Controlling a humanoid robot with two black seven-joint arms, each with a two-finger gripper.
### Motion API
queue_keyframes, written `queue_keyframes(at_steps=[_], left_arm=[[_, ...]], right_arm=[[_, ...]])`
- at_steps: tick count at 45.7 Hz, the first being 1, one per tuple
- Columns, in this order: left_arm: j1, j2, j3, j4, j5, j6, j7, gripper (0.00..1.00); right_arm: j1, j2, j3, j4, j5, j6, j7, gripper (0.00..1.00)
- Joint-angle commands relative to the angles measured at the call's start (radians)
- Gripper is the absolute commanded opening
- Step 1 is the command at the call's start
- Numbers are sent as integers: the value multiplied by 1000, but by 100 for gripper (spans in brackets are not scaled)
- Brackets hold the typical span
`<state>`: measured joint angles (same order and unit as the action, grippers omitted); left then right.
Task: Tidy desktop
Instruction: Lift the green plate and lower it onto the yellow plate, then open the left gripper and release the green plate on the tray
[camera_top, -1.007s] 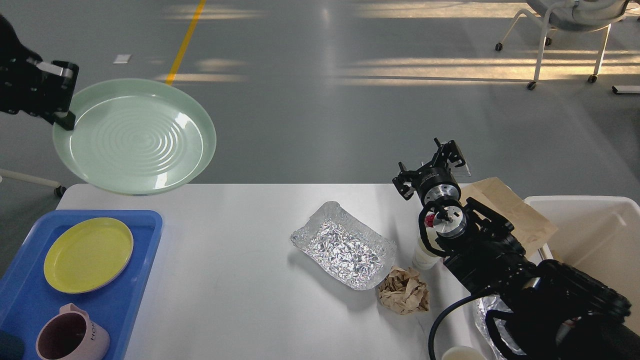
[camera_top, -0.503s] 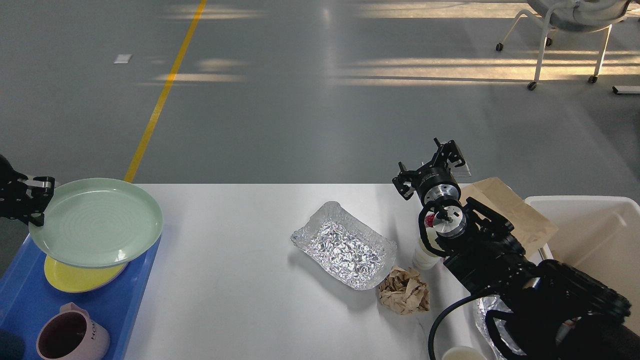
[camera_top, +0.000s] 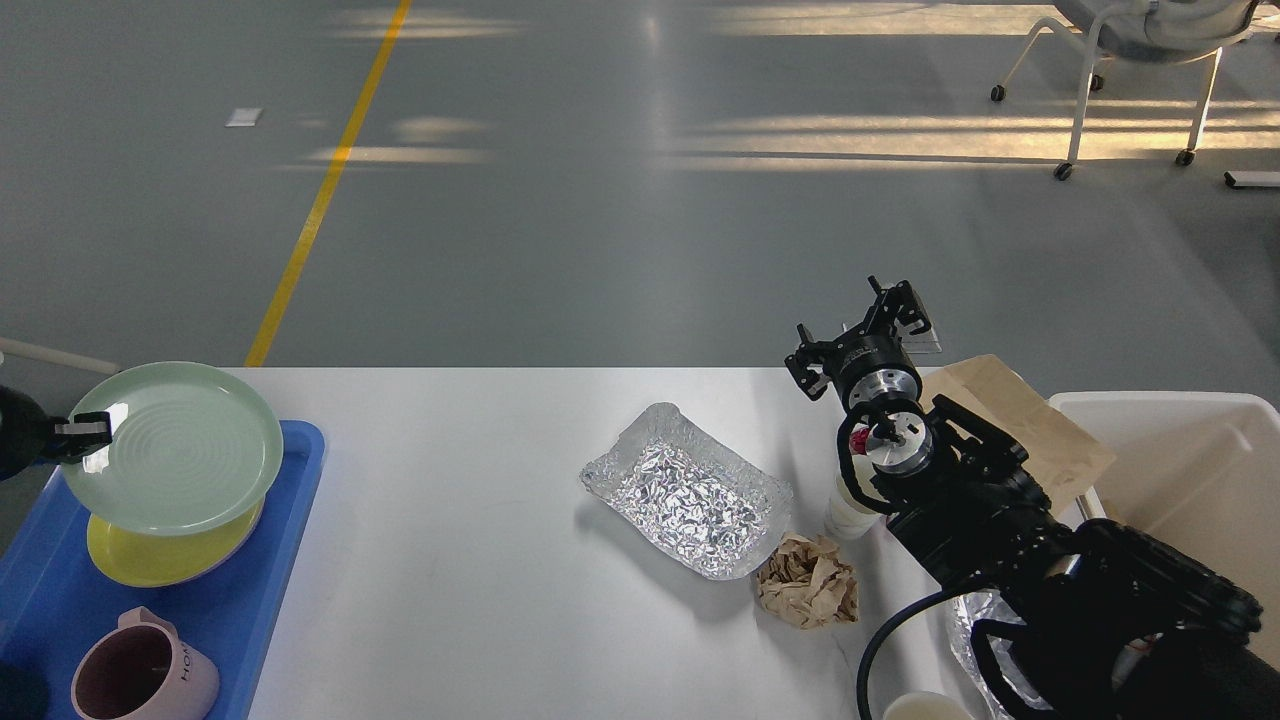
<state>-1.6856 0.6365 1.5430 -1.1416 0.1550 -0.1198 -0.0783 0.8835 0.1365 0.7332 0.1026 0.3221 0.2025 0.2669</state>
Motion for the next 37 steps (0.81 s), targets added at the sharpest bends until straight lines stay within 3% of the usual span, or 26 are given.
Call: queue_keyframes(at_steps=[1,15,28,37], left_arm=[[92,14,-40,71,0,20,2,0],[254,22,-116,190,0,60,2,0],[293,23,-165,209,0,58,11,1],[293,23,-167,209,0,55,12,12]], right_arm=[[0,0,0,0,0,0,0,100],[0,0,0,-1,0,0,0,100],[0,0,0,0,0,0,0,100],[0,0,0,0,0,0,0,100]])
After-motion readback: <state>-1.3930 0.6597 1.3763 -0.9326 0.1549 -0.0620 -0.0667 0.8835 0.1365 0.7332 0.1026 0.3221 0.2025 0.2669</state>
